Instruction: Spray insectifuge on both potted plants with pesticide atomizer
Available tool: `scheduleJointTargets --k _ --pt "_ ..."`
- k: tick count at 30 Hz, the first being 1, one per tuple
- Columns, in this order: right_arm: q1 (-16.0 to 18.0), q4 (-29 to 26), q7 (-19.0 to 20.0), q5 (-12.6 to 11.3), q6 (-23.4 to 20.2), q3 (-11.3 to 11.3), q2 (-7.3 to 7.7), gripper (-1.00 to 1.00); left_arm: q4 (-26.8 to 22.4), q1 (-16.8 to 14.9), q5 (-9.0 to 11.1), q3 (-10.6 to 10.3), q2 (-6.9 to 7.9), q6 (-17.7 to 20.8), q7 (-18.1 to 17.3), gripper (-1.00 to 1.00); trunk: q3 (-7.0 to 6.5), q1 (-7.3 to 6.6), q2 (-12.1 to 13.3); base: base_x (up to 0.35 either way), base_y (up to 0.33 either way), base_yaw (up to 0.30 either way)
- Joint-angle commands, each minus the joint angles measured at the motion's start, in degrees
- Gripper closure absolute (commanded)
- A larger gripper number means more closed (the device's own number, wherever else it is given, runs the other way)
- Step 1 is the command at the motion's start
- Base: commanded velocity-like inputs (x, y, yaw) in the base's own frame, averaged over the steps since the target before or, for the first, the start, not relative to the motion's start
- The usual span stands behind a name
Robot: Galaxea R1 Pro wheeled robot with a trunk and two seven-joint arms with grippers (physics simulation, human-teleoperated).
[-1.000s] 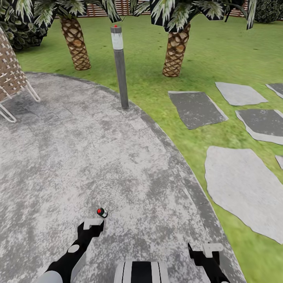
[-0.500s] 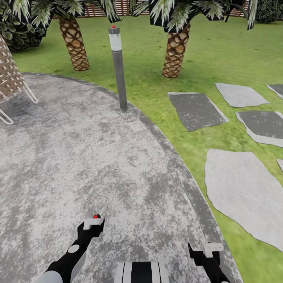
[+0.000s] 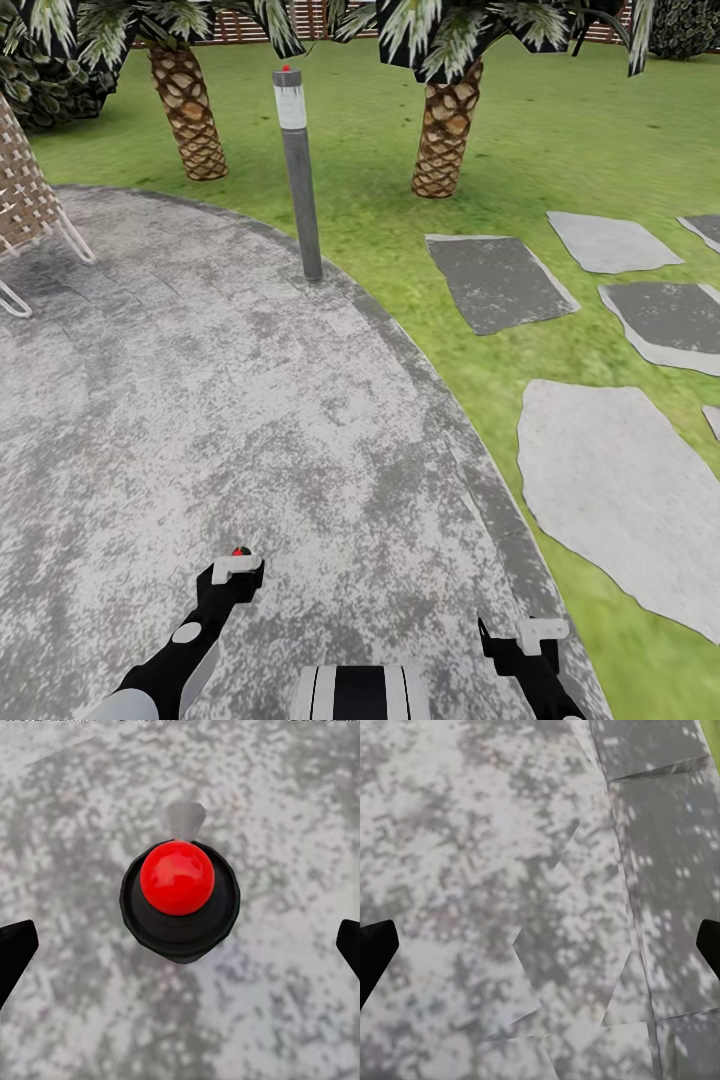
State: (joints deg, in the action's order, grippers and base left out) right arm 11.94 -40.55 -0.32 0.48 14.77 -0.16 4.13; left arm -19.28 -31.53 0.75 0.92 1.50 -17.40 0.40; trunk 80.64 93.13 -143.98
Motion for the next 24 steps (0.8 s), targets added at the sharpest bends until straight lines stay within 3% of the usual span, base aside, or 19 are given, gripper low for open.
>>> scheduleJointTargets --k 1,14,24 --pt "0.02 0.03 -0.03 0.05 0.17 -0.01 0.0 -1.0 0.05 -0.02 0.05 0.04 -0.01 -0.62 0.04 -1.0 0.03 -0.01 -0.01 0.0 0.0 0.0" --pt "0.02 0.11 -0.03 0.05 0.17 -0.01 0.0 -1.0 0.01 -0.02 0.0 0.04 0.17 -2.45 0.04 -1.0 0.03 -0.01 -0.01 0.0 0.0 0.0" --pt "0.02 0.12 -0.03 0.05 0.17 -0.1 0.0 -1.0 0.03 -0.02 -0.05 0.04 0.08 -2.44 0.04 -1.0 2.56 0.22 -0.13 0.0 0.0 0.0"
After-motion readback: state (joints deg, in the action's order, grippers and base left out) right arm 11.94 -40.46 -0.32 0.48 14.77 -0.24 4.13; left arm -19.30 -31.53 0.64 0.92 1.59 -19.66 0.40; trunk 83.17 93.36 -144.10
